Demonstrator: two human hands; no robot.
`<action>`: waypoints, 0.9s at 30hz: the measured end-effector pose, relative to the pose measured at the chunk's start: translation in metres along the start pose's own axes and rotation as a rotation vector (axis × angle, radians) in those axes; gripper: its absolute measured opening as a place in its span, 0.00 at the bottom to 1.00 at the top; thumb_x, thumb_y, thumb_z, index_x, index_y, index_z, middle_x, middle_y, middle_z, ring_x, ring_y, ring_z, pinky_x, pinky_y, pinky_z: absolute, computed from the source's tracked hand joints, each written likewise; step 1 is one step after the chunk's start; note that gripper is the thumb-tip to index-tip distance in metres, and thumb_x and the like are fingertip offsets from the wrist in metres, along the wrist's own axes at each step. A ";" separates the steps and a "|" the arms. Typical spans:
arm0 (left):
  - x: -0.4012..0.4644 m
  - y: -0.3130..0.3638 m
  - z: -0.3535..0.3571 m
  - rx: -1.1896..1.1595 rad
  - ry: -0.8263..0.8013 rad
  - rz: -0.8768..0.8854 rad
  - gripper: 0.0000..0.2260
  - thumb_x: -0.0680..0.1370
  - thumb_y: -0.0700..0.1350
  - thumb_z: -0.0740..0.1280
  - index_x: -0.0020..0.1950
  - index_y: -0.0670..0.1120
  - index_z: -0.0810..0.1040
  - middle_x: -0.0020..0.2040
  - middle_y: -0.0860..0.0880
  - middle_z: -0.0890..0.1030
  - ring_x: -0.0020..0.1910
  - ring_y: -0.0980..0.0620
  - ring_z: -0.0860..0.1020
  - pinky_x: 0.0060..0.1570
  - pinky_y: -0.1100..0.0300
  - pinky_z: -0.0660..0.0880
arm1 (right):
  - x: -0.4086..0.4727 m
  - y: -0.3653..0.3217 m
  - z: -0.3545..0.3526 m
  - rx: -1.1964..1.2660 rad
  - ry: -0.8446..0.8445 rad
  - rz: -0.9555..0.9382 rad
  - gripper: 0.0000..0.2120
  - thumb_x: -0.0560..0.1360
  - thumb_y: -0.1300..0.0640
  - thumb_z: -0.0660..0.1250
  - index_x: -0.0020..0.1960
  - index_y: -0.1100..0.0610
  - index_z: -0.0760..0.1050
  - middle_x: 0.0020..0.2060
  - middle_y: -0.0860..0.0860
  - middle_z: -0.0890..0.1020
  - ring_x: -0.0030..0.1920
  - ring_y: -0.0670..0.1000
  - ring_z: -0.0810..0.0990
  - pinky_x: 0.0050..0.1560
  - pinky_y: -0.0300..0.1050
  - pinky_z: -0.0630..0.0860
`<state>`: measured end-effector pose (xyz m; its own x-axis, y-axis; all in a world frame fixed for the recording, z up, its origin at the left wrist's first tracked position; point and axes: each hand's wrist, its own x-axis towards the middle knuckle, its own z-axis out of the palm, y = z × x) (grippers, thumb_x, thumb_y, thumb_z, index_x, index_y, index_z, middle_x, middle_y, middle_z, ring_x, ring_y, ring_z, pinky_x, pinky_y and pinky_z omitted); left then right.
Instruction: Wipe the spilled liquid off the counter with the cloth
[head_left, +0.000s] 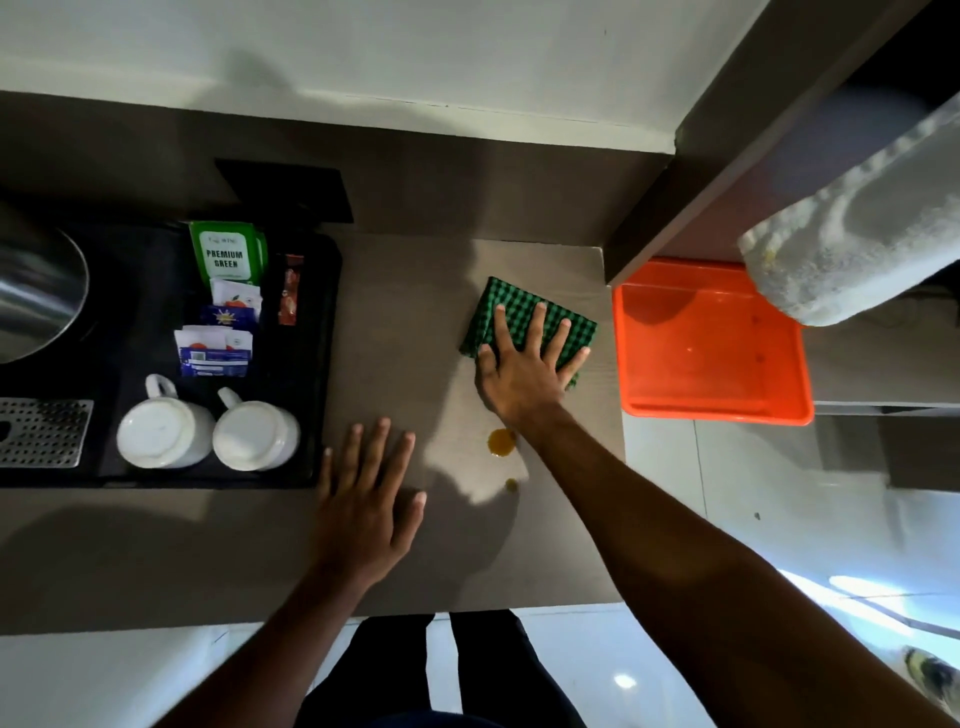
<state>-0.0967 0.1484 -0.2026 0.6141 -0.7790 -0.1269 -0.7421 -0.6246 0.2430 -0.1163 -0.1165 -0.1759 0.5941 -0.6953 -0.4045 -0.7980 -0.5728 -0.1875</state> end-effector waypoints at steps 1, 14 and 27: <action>0.000 0.000 0.002 -0.002 0.009 -0.001 0.32 0.79 0.61 0.57 0.82 0.53 0.61 0.84 0.46 0.58 0.82 0.40 0.55 0.78 0.36 0.52 | 0.009 -0.011 -0.001 0.021 0.006 -0.002 0.29 0.81 0.38 0.46 0.80 0.39 0.40 0.81 0.58 0.38 0.78 0.69 0.33 0.72 0.76 0.32; 0.002 -0.003 0.006 -0.095 0.045 -0.030 0.33 0.76 0.61 0.62 0.81 0.54 0.63 0.84 0.48 0.59 0.83 0.42 0.53 0.78 0.38 0.52 | 0.021 -0.002 0.007 0.037 -0.009 0.038 0.26 0.83 0.39 0.47 0.79 0.33 0.43 0.82 0.52 0.38 0.79 0.66 0.34 0.77 0.67 0.35; 0.002 -0.002 0.004 -0.091 0.003 -0.045 0.33 0.76 0.61 0.62 0.81 0.54 0.63 0.84 0.48 0.58 0.83 0.44 0.53 0.80 0.42 0.48 | 0.025 0.024 0.002 -0.104 0.039 -0.083 0.29 0.78 0.36 0.47 0.79 0.34 0.47 0.82 0.53 0.46 0.80 0.68 0.42 0.77 0.70 0.44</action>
<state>-0.0949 0.1483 -0.2073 0.6472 -0.7500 -0.1369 -0.6863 -0.6513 0.3236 -0.1208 -0.1473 -0.1922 0.6624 -0.6589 -0.3564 -0.7325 -0.6694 -0.1238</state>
